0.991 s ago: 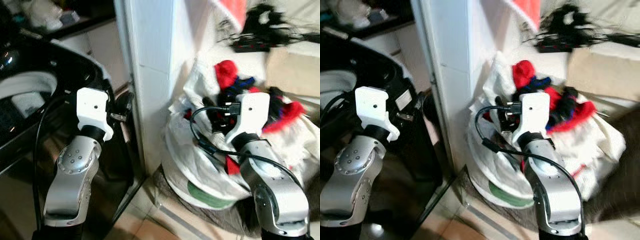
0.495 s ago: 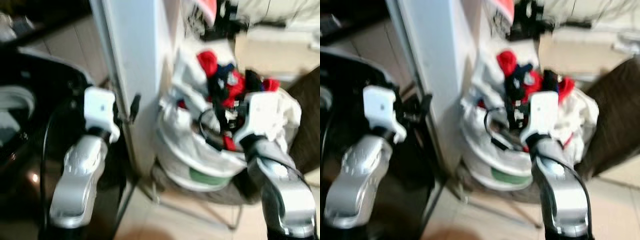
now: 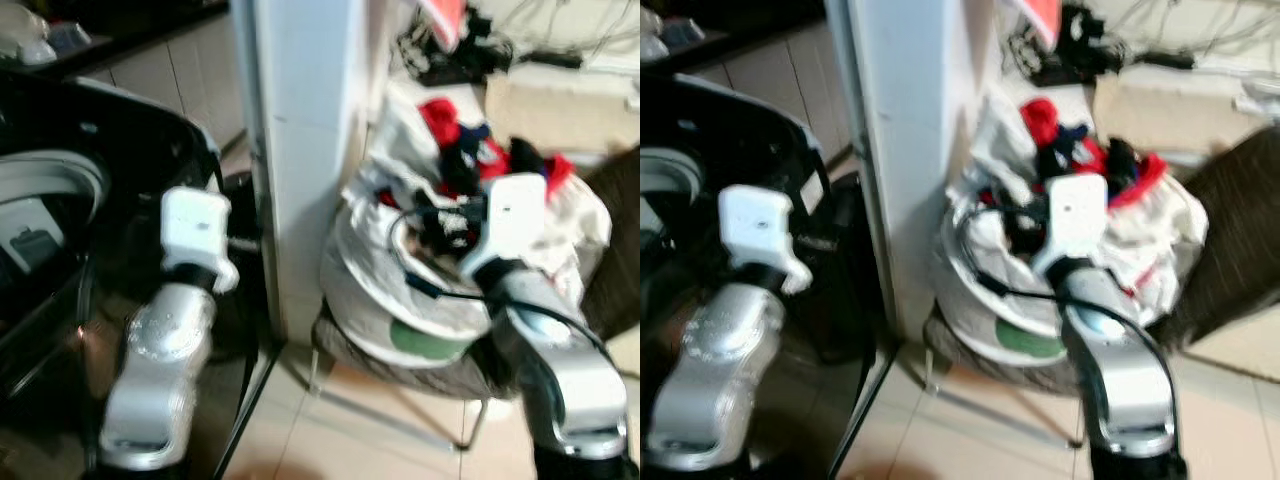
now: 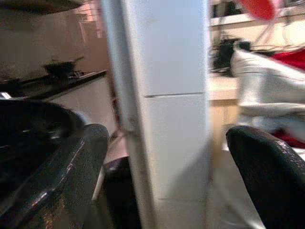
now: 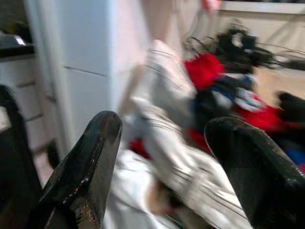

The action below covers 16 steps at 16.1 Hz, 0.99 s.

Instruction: Clothes washing

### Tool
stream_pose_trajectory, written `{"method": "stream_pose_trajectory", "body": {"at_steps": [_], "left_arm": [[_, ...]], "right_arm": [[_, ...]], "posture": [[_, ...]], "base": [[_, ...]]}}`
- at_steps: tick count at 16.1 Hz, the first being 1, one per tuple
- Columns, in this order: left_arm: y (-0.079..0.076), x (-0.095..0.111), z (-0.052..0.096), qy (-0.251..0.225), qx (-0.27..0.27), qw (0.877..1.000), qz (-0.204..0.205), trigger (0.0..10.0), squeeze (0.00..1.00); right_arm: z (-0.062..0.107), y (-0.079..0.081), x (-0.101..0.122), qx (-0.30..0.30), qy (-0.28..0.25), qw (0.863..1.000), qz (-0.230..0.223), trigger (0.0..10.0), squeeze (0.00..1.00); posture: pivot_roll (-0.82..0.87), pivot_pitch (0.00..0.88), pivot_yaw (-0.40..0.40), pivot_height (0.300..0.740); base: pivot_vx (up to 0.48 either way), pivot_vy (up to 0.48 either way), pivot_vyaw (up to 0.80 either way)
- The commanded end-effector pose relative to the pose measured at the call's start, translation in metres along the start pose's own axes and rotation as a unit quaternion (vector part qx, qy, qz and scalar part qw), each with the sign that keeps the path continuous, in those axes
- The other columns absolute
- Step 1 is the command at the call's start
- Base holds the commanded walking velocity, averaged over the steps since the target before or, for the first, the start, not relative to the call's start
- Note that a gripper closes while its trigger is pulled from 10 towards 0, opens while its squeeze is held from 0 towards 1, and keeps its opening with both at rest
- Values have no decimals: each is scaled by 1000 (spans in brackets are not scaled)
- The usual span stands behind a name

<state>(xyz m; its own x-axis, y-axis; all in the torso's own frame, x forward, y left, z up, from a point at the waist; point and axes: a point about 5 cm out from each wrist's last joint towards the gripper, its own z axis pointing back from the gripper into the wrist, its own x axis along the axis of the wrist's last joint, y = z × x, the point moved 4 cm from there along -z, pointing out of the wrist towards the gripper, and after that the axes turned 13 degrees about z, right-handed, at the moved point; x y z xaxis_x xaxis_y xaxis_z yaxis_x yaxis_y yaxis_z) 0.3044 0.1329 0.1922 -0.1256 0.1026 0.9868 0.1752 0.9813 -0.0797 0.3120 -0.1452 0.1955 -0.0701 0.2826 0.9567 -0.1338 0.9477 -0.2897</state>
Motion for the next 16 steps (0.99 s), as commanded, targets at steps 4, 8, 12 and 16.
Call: {"method": "stream_pose_trajectory", "body": {"at_steps": [4,8,12,16], "left_arm": [[2,8,-1,-14,2,1000,-2,10000,0],[2,8,-1,-14,0,1000,-3,10000,0],[2,9,-1,-16,-1,1000,-1,10000,0],[-1,9,-1,-18,-8,1000,15,10000,0]], "right_arm": [[0,-3,0,-12,0,1000,4,10000,0],[1,-5,0,-19,-2,1000,9,10000,0],[0,-6,1,-23,-3,1000,2,10000,0],[0,-8,1,-29,-4,1000,-3,10000,0]], "posture": [[-65,0,10,740],[-67,0,14,740],[-66,0,12,740],[-67,0,12,740]], "base": [[271,0,706],[393,0,600],[395,0,0],[172,0,0]]}}
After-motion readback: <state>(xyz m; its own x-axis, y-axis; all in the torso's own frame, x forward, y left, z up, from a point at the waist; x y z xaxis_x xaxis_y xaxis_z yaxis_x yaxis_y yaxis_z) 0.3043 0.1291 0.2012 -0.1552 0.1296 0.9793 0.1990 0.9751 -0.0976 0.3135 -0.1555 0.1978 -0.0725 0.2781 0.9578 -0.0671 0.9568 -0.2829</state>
